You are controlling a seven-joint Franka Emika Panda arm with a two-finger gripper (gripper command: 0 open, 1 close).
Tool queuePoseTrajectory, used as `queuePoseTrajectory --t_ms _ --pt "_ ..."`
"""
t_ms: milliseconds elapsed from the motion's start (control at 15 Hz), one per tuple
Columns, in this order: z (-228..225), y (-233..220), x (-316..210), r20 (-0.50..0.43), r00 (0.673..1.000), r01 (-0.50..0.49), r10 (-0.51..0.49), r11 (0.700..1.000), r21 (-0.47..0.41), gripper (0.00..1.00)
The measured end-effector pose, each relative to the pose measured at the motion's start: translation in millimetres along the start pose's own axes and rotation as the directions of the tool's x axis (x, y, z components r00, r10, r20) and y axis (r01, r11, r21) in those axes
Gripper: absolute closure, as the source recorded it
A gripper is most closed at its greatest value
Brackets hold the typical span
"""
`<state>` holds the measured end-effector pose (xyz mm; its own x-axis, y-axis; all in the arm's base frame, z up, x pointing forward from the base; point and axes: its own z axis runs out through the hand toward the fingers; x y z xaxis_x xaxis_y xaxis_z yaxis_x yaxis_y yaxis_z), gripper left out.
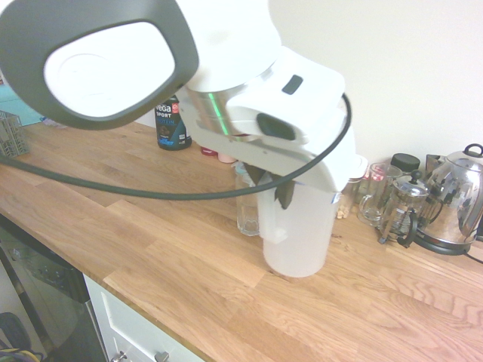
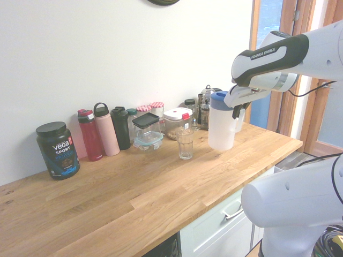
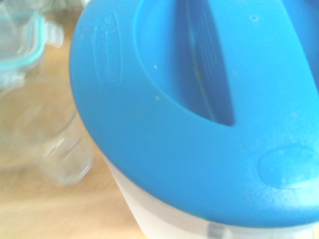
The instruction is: Pour me some water
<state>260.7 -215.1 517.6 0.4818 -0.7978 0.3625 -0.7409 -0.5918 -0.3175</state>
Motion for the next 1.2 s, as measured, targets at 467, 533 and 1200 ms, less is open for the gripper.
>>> queuePoseTrajectory --t_ms 467,533,1200 --pt "-20.4 -62.7 -71.2 0.054 0.991 0.119 -0.120 0.993 0.019 1.00" --pt "-22.4 -74.9 -82.5 0.068 0.987 0.141 -0.142 0.990 0.024 1.00" --pt "-21.0 -208.4 -228.2 0.088 0.945 0.300 -0.316 0.941 0.158 1.00"
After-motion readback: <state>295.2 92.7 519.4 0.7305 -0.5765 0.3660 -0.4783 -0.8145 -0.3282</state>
